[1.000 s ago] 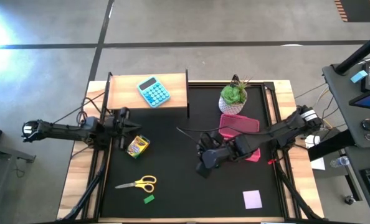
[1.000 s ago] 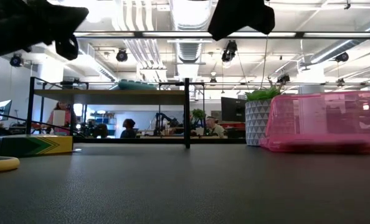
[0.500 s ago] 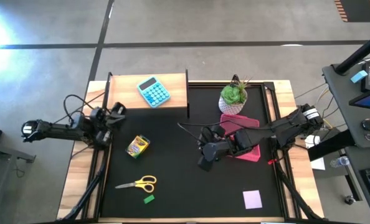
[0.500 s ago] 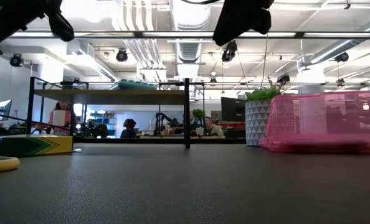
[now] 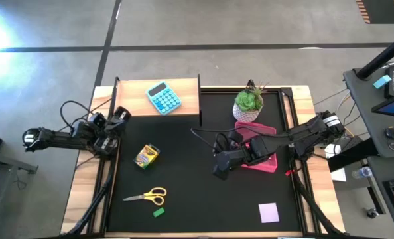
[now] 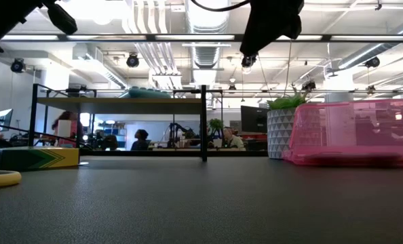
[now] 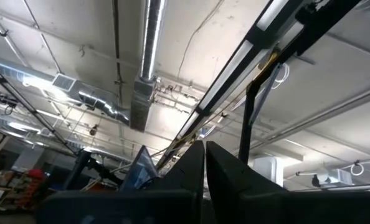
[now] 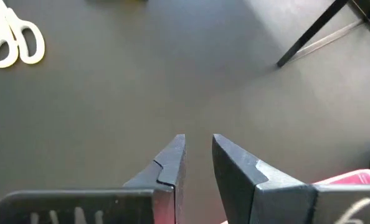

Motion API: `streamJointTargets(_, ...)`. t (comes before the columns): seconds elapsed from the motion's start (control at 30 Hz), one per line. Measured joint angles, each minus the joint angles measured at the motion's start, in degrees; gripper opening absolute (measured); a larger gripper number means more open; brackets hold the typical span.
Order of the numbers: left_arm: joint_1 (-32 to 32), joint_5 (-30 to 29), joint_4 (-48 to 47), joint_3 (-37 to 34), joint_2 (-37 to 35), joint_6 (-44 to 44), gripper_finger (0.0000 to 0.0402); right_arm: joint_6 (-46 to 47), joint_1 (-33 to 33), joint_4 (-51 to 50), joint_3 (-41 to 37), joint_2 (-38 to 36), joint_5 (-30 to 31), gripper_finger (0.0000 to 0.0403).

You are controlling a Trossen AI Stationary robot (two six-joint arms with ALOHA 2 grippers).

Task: Pack school essentials
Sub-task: Put the yellow scissor into the pink supply box

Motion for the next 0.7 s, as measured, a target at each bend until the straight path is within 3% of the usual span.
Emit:
streamJointTargets(0.33,0.00,-1.04,0.65,0.01,0.03,-0.35,0.0000,2.05,0.00,-0.68,-0.28,0.00,-0.02,0.0068)
streamJointTargets(0.5,-0.02,8.28,1.63,2.17,-0.07,-0.32,0.0000,2.04,0.00,-0.64,-0.28,0.00,-0.02,0.0068)
streamJointTargets(0.6,-0.04,12.38,-2.61,5.30,0.68,-0.84,0.0000,2.14,0.00,-0.62,-0.28,0.00,-0.02,0.0068)
streamJointTargets(0.7,0.00,12.53,-14.51,10.09,2.35,-3.23,0.0000,2.60,0.00,-0.64,-0.28,0.00,-0.02,0.0068)
